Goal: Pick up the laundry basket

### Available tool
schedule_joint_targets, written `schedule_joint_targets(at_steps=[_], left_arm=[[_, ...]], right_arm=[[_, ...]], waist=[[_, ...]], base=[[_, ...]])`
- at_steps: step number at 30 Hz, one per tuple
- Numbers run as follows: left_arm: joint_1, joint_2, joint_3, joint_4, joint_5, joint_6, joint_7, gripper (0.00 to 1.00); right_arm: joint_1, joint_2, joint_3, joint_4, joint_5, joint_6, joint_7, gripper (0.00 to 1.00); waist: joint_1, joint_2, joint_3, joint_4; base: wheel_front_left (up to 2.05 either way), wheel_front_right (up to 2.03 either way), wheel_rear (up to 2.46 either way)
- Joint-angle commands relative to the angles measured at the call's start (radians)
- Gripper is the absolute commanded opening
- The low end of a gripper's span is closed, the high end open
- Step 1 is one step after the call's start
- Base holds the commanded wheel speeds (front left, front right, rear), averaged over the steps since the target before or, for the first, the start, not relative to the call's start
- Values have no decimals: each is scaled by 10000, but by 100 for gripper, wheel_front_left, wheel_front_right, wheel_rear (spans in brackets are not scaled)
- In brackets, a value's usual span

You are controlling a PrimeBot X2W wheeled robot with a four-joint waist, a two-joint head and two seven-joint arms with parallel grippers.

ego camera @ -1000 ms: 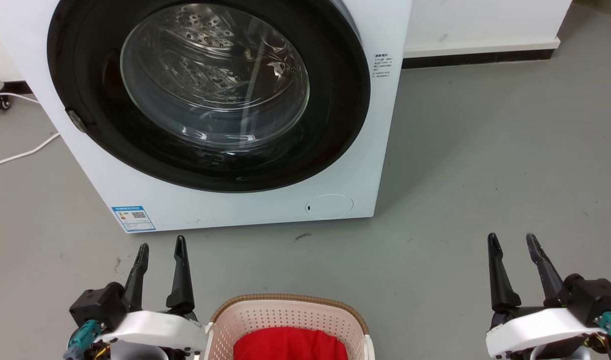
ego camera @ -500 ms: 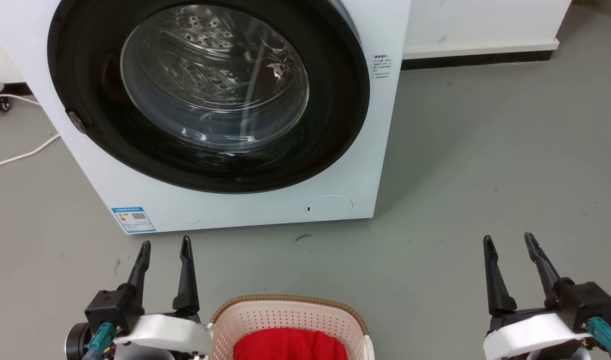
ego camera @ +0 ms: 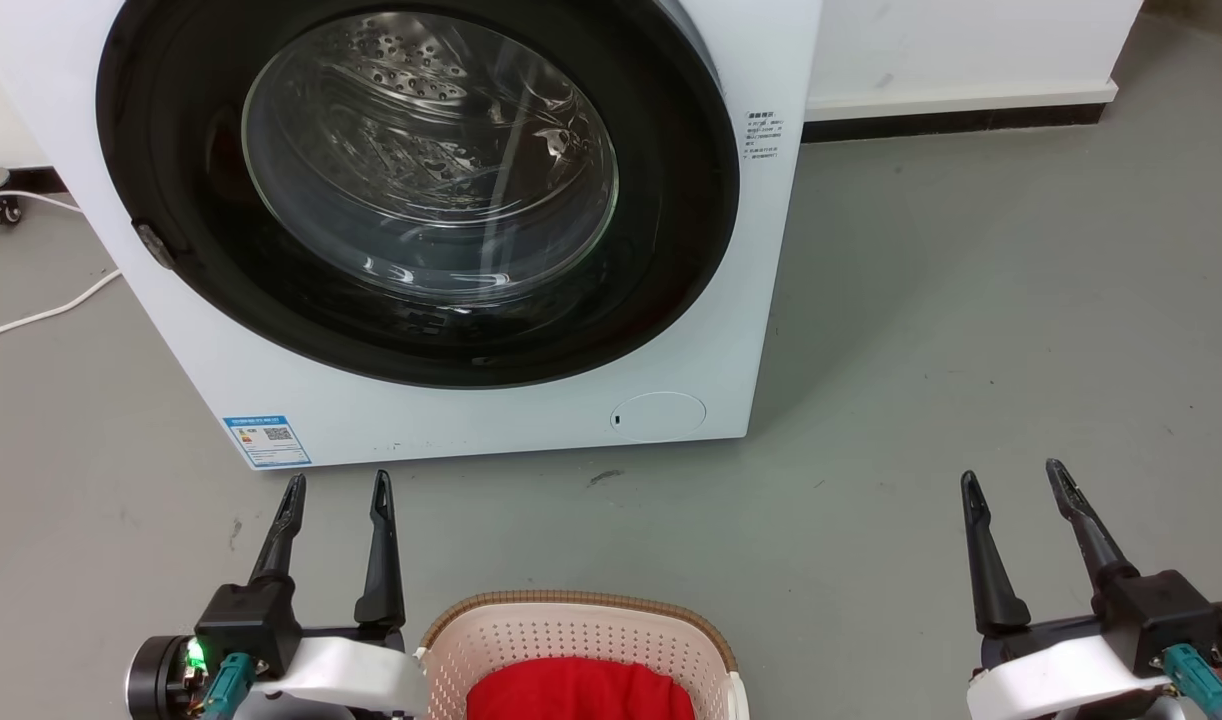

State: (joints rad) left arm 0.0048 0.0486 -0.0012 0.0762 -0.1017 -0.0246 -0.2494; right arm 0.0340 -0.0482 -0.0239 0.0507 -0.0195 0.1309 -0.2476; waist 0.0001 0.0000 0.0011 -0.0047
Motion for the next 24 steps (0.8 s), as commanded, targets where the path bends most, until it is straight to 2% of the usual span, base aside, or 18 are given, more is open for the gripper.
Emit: schedule_joint_targets(at_steps=[1, 7, 24], left_arm=[[89, 28, -25, -75, 238, 54, -90, 100], [151, 28, -3, -135, 646, 91, -187, 100], [241, 27, 61, -79, 652, 245, -186, 100]], right_arm=[[89, -35, -18, -91, -217, -3, -101, 100], [144, -35, -4, -137, -504, -3, -191, 100], [171, -32, -147, 55, 515, -3, -182, 100]], waist=[[-1, 0, 0, 4], [-1, 0, -20, -1], [-1, 0, -44, -5]], base=[[0, 0, 0], [0, 0, 0], [0, 0, 0]])
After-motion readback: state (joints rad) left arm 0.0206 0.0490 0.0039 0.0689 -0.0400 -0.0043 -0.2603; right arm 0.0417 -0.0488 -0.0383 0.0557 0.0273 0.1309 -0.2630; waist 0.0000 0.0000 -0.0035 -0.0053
